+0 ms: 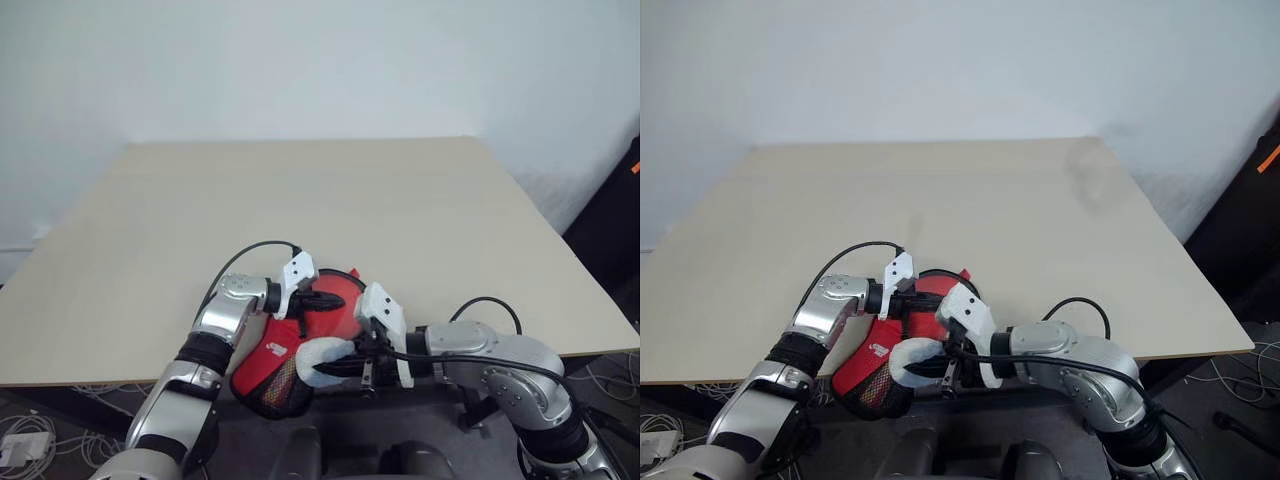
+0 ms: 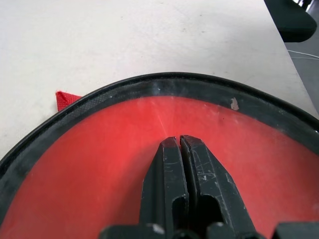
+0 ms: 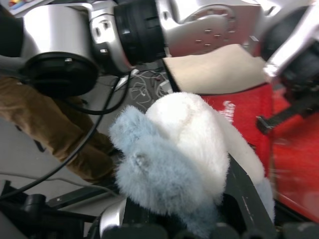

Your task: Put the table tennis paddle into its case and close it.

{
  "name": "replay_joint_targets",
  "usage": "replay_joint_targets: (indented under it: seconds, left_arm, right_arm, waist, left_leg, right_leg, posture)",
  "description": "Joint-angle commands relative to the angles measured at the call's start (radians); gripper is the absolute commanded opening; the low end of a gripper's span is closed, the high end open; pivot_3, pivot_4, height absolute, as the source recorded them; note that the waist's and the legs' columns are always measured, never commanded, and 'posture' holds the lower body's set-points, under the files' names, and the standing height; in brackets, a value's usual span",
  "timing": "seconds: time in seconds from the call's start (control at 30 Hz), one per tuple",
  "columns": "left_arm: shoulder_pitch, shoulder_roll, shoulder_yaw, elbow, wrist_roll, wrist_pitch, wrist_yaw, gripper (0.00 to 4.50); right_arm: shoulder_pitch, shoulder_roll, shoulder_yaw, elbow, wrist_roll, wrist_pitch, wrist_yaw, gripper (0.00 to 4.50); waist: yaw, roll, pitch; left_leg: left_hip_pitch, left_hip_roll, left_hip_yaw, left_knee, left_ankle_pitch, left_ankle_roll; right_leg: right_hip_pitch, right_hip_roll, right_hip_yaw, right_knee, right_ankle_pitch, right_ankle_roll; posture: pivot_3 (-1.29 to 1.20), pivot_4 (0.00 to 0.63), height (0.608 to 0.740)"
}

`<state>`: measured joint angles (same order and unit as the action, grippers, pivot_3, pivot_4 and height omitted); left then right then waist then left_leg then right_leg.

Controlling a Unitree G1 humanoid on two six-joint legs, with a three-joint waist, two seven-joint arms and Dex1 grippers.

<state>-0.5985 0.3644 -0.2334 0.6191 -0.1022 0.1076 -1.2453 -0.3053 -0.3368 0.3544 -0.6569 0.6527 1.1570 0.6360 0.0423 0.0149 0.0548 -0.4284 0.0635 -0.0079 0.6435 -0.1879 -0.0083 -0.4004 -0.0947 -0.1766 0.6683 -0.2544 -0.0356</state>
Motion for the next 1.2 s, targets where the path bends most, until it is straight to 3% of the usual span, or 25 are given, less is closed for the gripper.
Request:
replay_joint_targets:
  seconds: [0.03,0.37,0.77,0.9,1.17,1.2]
  left_arm:
    - [0.016,-0.014,-0.075,0.072,0.067,0.020,-0.011,0.00]
    - [-0.042,-0.031,-0.088,0.125,0.079,0.008,-0.041,0.00]
    - [-0.079,-0.059,-0.089,0.205,0.101,-0.046,-0.045,0.00]
    - [-0.085,-0.065,-0.080,0.221,0.105,-0.065,-0.035,0.00]
    - [-0.065,-0.059,-0.033,0.204,0.078,-0.067,0.018,0.00]
    - [-0.055,-0.051,-0.020,0.190,0.071,-0.064,0.029,0.00]
  right_arm:
    - [-0.022,0.044,0.028,-0.097,0.103,-0.003,0.024,0.37]
    - [-0.029,0.080,0.054,-0.116,0.166,0.014,0.024,0.37]
    - [-0.034,-0.016,0.081,-0.062,0.099,-0.061,0.069,0.37]
    - [-0.055,-0.036,0.063,-0.029,0.088,-0.066,0.059,1.55]
    - [-0.097,-0.134,-0.080,-0.019,0.151,-0.068,0.121,4.45]
    - [-0.110,-0.148,-0.115,-0.003,0.165,-0.071,0.131,4.48]
  waist:
    - [-0.001,0.000,0.000]
    - [-0.004,-0.001,0.000]
    - [-0.004,-0.002,0.000]
    - [-0.004,-0.002,0.000]
    - [-0.005,-0.002,0.000]
    - [-0.005,-0.002,0.000]
  left_leg:
    - [0.000,0.000,0.000,0.000,0.000,0.000]
    - [0.000,0.002,0.001,-0.001,-0.007,0.007]
    - [0.001,0.002,0.003,0.002,-0.010,0.009]
    - [0.001,0.002,0.003,0.002,-0.009,0.009]
    - [0.002,0.002,0.000,0.006,-0.012,0.005]
    - [0.002,0.002,-0.001,0.006,-0.012,0.005]
  right_leg:
    - [0.000,0.000,0.000,-0.001,0.000,0.000]
    - [0.004,0.006,0.002,-0.009,-0.001,0.007]
    - [0.005,0.006,0.004,-0.010,-0.002,0.008]
    - [0.006,0.006,0.004,-0.010,-0.002,0.009]
    - [0.008,0.007,0.004,-0.009,-0.002,0.008]
    - [0.008,0.007,0.004,-0.009,-0.002,0.009]
  posture:
    - [0.00,0.000,0.707]
    - [0.00,0.000,0.707]
    - [0.00,0.000,0.707]
    - [0.00,0.000,0.707]
    - [0.00,0.000,0.707]
    - [0.00,0.000,0.707]
